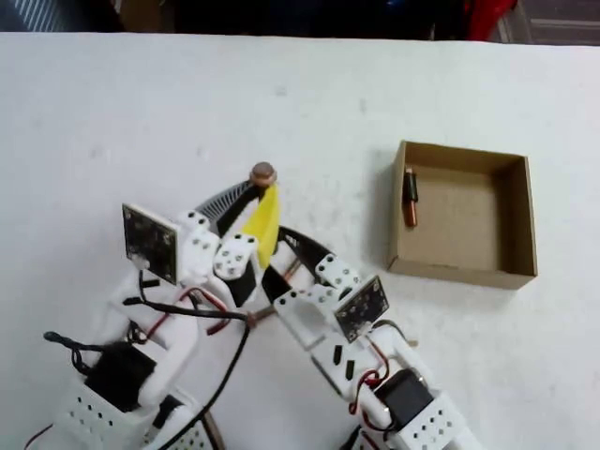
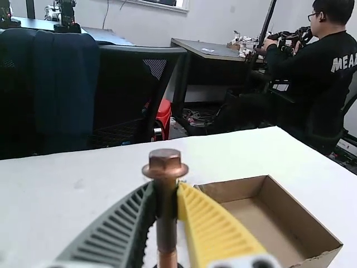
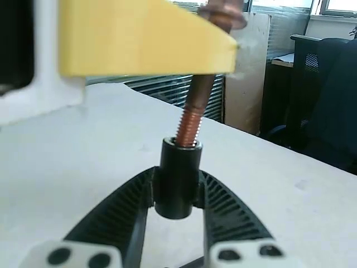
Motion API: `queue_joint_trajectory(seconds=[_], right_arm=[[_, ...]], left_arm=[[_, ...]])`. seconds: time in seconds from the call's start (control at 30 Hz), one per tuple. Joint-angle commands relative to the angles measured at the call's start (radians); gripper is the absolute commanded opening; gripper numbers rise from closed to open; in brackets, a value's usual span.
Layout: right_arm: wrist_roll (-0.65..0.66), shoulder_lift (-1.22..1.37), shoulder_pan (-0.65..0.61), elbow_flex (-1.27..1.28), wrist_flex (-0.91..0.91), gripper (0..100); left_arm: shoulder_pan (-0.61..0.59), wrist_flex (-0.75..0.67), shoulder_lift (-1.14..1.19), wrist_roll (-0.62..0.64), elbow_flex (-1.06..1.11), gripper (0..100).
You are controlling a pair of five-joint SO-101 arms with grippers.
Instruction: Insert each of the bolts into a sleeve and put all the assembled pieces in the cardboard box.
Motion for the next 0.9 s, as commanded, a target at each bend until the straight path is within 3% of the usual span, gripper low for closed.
queue_joint_trajectory(seconds=[0.0,0.3,0.4,0.87], right_arm=[[0.006,-0.008,-0.004,0.008,-0.021,1.7],[0.006,-0.008,-0.004,0.008,-0.015,1.7],[0.006,-0.008,-0.004,0.008,-0.001,1.7],[0.006,-0.008,-0.002,0.008,-0.001,1.7]], left_arm=[[0.012,-0.026,-0.012,-0.011,-0.008,2],[0.013,0.127,-0.015,0.025,-0.014,2],[0.012,0.132,-0.058,0.083,-0.008,2],[0.012,0.132,-0.268,0.083,0.155,3]])
